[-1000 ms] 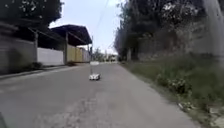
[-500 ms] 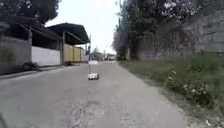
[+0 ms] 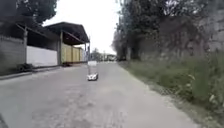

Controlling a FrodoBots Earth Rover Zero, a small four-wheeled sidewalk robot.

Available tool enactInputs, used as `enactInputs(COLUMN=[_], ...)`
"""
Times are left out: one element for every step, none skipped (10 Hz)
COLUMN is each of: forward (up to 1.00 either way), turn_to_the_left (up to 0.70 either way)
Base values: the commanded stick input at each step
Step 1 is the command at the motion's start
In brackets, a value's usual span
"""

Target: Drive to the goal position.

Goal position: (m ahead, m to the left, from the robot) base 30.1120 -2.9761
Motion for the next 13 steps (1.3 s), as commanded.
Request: enactInputs(forward=[1.0,1.0,1.0,1.0,1.0,1.0,1.0,1.0,1.0,1.0,1.0,1.0,1.0], turn_to_the_left=[-0.19,-0.03,0.0,0.0,0.0,0.0,0.0,0.0,0.0,0.0,-0.09,-0.2,-0.02])
